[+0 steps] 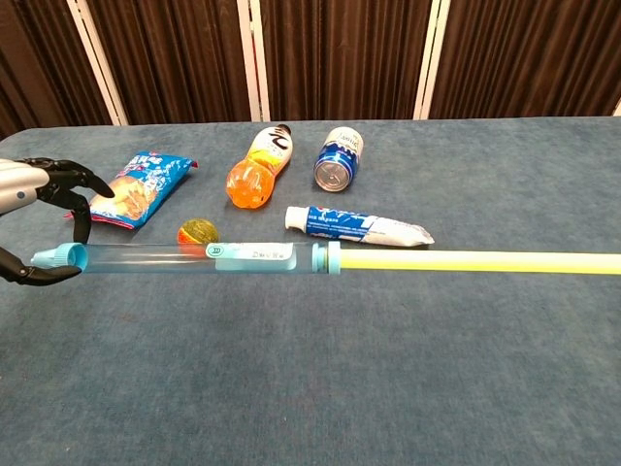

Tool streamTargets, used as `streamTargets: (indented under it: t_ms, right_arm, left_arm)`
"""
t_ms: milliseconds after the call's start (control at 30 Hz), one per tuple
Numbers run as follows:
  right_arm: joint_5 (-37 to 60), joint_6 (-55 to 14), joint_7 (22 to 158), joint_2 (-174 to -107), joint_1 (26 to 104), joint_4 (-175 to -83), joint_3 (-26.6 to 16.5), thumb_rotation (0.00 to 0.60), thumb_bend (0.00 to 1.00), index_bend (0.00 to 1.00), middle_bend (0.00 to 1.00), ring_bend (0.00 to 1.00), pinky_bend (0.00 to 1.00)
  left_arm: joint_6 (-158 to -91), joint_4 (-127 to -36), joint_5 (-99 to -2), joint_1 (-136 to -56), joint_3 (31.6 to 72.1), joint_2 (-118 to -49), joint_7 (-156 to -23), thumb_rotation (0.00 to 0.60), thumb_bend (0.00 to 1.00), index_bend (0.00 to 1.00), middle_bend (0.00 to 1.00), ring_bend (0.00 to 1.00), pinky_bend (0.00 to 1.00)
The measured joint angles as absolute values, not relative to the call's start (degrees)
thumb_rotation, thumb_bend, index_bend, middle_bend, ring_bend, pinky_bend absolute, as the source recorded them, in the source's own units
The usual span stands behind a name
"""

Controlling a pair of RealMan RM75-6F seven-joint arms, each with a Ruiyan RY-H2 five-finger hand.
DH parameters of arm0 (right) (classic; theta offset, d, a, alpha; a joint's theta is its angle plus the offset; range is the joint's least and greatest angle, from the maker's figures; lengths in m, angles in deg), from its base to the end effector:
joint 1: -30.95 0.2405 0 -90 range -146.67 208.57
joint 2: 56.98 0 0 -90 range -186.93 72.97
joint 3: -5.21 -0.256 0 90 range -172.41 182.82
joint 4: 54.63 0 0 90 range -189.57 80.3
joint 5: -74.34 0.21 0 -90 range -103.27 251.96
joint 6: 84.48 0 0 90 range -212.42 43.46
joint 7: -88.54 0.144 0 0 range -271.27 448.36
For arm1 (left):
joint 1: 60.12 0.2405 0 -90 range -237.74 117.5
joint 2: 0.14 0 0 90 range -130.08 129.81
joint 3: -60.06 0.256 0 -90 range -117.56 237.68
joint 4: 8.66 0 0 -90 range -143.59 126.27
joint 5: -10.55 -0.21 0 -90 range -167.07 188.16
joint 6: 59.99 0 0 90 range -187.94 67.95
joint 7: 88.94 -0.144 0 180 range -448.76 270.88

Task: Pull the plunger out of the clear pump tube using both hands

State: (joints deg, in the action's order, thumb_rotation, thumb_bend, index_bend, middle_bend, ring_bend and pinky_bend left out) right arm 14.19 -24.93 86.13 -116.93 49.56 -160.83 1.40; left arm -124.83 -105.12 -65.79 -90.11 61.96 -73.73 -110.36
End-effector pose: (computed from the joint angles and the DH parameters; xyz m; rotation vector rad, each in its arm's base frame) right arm -0.2869 -0.2302 0.1155 1.3956 -1.4212 0.7167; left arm -0.2218 0.2637 0.0471 -1.9109 -0.8147 -0.7596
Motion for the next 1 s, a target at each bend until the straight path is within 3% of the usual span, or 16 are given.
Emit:
streamTargets:
  t_ms: [167,267,300,333,433,467,533,633,1000]
  right_arm:
    - [14.5,-25.2,86.3,-117.0,49.6,-160.6,1.3,0.600,0.65,0.77,0.13,0.00,0.00]
    - [14.7,-25.5,86.0,-117.0,49.6,-160.3,1.5,0.600,0.59,0.73,0.10,0.00,0.00]
    - [14.7,-25.6,85.8,-117.0,49.6,-160.2,1.6,0.600,0.54,0.68,0.08,0.00,0.00]
    - [14.9,-25.7,85.6,-117.0,49.6,-160.2,1.7,0.600,0.48,0.52,0.05,0.00,0.00]
    - [15.8,-26.2,84.5,-116.9,49.8,-160.0,2.0,0.600,0.34,0.26,0.00,0.00,0.00]
    - [16.2,-26.3,83.9,-116.9,49.9,-160.0,2.1,0.600,0.31,0.26,0.00,0.00,0.00]
    - [17.1,-26.6,82.7,-116.7,50.1,-159.9,2.3,0.600,0.26,0.14,0.00,0.00,0.00]
    - [18.8,-27.0,80.5,-116.6,50.5,-160.0,2.7,0.600,0.20,0.03,0.00,0.00,0.00]
    - [20.7,-25.9,77.7,-116.3,51.1,-161.4,2.9,0.600,0.16,0.00,0.00,0.00,0.00]
  left_arm:
    - [-124.5,-105.3,-66.1,-89.6,62.1,-73.8,-110.4,0.600,0.32,0.53,0.11,0.00,0.05]
    - [-124.3,-105.4,-66.2,-89.5,62.1,-73.9,-110.2,0.600,0.30,0.51,0.11,0.00,0.05]
    - [-124.1,-105.5,-66.3,-89.4,62.1,-73.9,-110.0,0.600,0.28,0.48,0.10,0.00,0.05]
    - [-123.8,-105.5,-66.4,-89.4,62.2,-73.9,-109.9,0.600,0.24,0.44,0.10,0.00,0.05]
    - [-123.0,-105.9,-67.0,-89.4,62.7,-73.6,-109.4,0.600,0.16,0.31,0.08,0.00,0.05]
    - [-122.9,-106.0,-67.2,-89.3,62.8,-73.6,-109.4,0.600,0.14,0.27,0.07,0.00,0.05]
    - [-122.7,-106.3,-67.6,-89.2,63.0,-73.4,-109.3,0.600,0.11,0.17,0.06,0.00,0.05]
    - [-122.4,-107.3,-68.0,-89.0,63.4,-73.0,-108.9,0.600,0.10,0.11,0.05,0.00,0.05]
    - [-124.8,-109.6,-69.4,-86.6,64.0,-71.5,-106.4,0.600,0.10,0.07,0.03,0.00,0.05]
